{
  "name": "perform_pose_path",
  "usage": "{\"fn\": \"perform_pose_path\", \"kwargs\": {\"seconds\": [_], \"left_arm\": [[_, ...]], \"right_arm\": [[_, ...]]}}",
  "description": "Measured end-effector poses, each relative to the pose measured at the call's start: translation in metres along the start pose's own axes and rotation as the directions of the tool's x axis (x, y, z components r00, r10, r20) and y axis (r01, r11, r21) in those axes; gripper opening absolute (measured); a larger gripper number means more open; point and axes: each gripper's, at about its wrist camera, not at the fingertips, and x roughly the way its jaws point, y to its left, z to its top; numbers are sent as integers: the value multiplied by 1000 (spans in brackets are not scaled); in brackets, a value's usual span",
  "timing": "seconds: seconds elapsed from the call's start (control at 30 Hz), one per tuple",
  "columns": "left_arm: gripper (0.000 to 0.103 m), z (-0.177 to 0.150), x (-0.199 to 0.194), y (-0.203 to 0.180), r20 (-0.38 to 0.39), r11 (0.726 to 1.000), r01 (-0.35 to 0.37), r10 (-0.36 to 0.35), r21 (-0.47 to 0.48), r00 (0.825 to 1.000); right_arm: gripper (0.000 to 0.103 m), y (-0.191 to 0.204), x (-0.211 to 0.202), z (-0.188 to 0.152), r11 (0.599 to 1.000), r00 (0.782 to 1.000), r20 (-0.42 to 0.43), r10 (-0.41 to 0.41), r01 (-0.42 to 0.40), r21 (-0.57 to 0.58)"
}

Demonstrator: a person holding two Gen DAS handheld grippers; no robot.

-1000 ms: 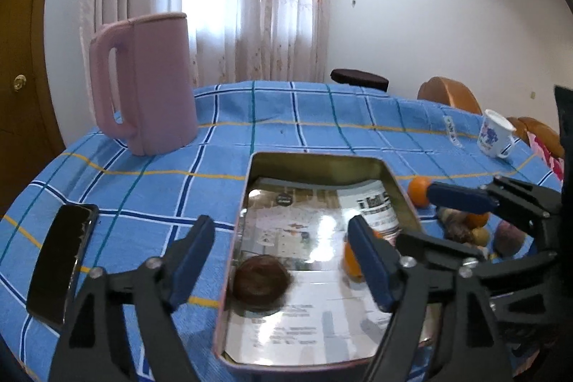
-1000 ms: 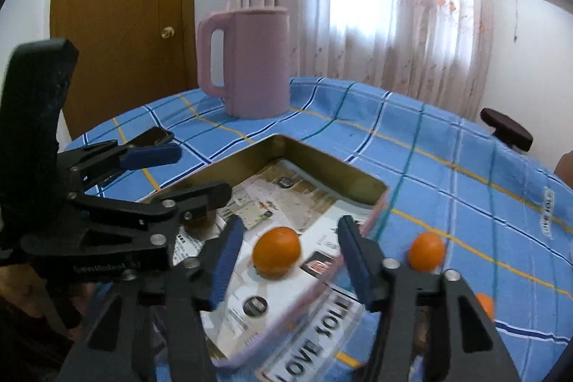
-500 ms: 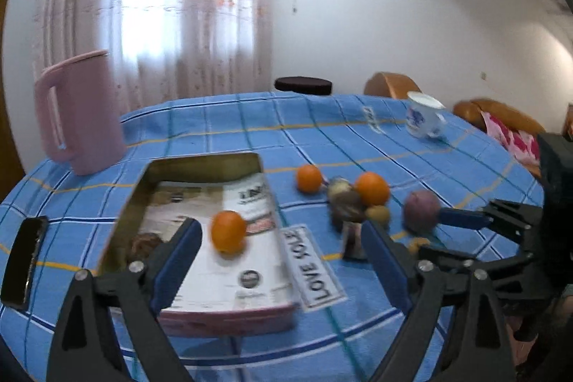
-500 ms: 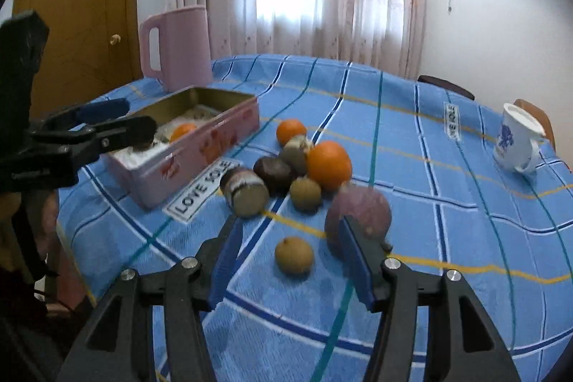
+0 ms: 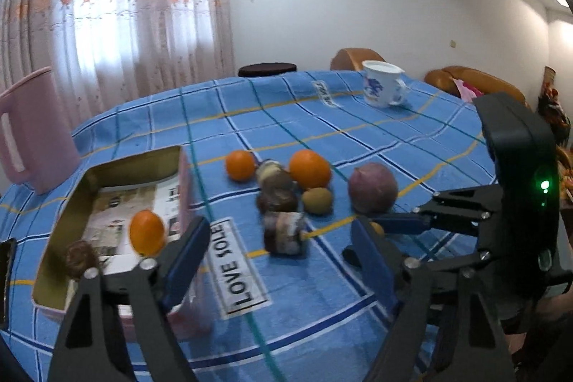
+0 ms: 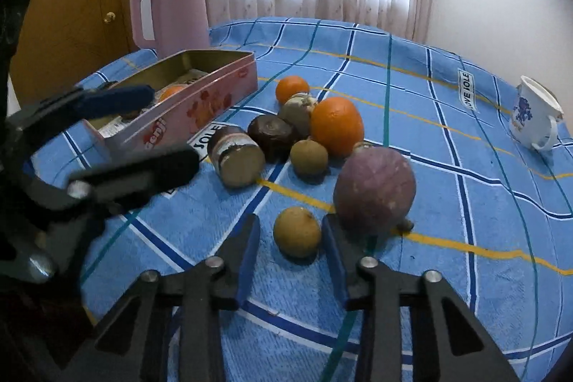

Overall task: Organize fruits
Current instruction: 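Grasp the wrapped brown cylindrical cake with the left gripper, then grasp the small tan round fruit with the right gripper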

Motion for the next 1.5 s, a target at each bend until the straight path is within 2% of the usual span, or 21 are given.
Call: {"fn": "perform_pose_path", "kwargs": {"seconds": [0.1,0.23,0.37,0.47,0.57,0.73,1.07,1.5], "left_arm": [[62,1,10,-3,-40,999,38,-38,-6,999],[59,3,25,-2,-75,998,55,-57,-28,996],[54,7,39,-3,-100,999,42,-44,-26,994],[44,8,53,-2,-146,998,49,-55,-47,988],[33,7,52,-2,-138,997,51,-57,-50,989],[33,5,46,-3,-110,998,54,-59,-43,992],[33,4,27,1,-1,995,79,-79,-58,997],[33,3,8,0,109,996,68,-62,-52,992]], "right_arm": [[28,-3,-7,-3,1000,999,48,12,-13,23],[28,-11,-12,-7,998,997,78,22,-26,63],[28,-11,-13,-6,997,996,87,25,-31,69],[28,-10,-13,-6,997,995,92,29,-35,66],[28,-11,-15,-6,997,994,104,29,-37,72],[28,-10,-22,-10,997,987,157,30,-40,66],[28,-9,-33,-13,998,971,238,21,-36,60],[28,-9,-44,-18,998,948,318,7,-27,59]]}}
